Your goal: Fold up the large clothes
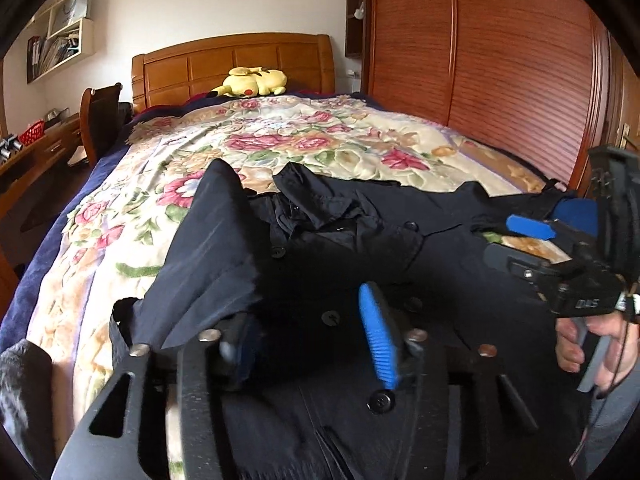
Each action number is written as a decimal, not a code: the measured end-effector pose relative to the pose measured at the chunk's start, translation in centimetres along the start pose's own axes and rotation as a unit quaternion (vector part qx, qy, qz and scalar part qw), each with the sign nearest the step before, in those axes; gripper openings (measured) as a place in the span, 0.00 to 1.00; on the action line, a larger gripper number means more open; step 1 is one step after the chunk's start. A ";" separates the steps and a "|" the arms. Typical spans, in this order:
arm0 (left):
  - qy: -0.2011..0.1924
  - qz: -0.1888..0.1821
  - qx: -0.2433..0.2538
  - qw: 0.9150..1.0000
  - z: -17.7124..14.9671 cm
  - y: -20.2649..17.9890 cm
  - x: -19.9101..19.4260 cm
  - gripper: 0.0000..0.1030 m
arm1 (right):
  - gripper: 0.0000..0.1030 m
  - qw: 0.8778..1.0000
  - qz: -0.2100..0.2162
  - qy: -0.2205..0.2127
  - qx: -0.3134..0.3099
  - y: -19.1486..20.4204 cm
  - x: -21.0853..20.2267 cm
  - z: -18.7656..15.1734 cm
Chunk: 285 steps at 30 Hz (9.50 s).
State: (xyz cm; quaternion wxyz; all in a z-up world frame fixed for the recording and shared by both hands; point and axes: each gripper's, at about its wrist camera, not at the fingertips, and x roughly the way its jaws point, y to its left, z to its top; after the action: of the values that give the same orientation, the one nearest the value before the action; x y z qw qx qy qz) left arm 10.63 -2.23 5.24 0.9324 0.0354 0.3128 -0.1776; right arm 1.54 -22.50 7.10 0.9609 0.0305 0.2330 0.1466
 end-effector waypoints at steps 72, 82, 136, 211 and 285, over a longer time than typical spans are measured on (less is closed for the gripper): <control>-0.047 0.070 -0.081 0.993 -10.4 11.5 -7.8 0.80 | 0.07 0.953 0.109 0.156 -0.237 13.4 15.8 1.4; -0.061 0.054 -0.082 0.993 -9.8 10.3 -8.3 0.80 | 0.06 0.992 0.024 0.041 -0.114 5.5 9.2 4.0; -0.062 0.054 -0.061 0.995 -9.0 7.8 -6.9 0.80 | 0.31 0.951 0.042 0.193 -0.236 7.0 13.3 -3.1; -0.093 -0.075 0.046 0.992 -0.4 -9.9 -0.5 0.96 | 0.54 0.961 -0.270 0.009 0.052 -26.9 -12.3 3.3; -0.092 0.085 -0.072 0.990 -2.9 9.4 -6.7 0.98 | 0.07 0.980 0.113 0.040 -0.156 3.0 3.3 2.9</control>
State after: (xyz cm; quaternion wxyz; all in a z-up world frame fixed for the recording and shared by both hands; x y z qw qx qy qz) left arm 7.36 9.16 6.48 0.9691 -0.0216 0.2333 -0.0772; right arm 4.86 -18.62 8.59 0.9210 -0.0999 0.2406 0.2896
